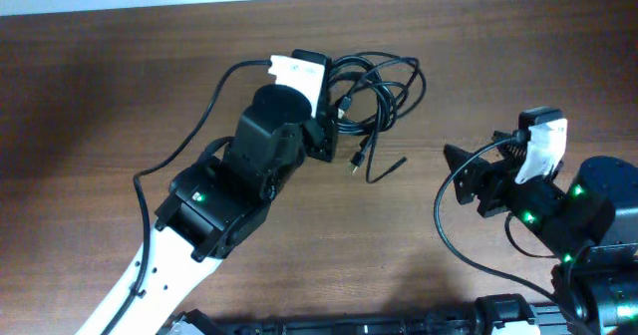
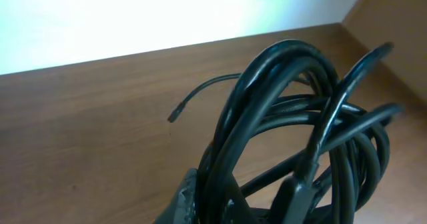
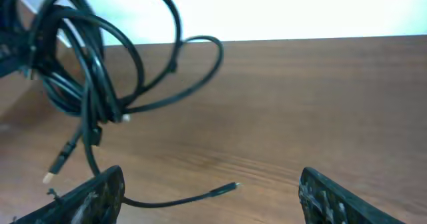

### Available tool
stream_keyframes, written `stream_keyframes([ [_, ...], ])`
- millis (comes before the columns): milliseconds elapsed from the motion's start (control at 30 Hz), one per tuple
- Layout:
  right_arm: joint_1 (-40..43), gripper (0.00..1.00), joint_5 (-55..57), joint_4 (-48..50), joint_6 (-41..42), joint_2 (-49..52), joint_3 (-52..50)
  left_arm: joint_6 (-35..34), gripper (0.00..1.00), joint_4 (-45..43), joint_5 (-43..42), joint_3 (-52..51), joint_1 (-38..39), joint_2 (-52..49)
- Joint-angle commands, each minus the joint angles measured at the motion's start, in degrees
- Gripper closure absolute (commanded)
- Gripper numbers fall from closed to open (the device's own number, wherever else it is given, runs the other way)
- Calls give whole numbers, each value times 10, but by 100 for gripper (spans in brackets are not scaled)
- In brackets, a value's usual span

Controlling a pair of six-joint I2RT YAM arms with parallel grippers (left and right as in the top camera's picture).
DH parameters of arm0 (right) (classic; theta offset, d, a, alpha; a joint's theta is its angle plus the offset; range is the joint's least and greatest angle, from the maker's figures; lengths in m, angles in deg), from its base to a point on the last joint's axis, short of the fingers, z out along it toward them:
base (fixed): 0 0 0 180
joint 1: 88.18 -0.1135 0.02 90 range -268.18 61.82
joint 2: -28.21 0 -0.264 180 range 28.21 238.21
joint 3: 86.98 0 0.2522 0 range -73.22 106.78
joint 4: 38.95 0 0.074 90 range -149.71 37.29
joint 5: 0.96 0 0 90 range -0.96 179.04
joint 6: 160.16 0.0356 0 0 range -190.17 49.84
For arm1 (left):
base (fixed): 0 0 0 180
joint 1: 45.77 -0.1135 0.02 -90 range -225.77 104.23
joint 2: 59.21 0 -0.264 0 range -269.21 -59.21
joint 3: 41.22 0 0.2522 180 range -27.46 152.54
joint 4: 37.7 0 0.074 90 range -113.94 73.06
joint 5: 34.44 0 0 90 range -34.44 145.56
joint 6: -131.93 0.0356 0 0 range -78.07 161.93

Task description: Untangle cables

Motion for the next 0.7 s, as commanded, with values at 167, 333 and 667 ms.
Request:
stream_keyframes([
  [167, 1, 19, -45, 48, -16, -4, 9, -10, 100, -16, -102, 13, -1, 16],
  [333, 1, 19, -39, 87, -15, 5, 9, -10, 100, -23, -116, 13, 14, 15],
  [667, 1, 19, 26, 111, -15, 80, 9, -10, 100, -37, -116, 13, 45, 14],
])
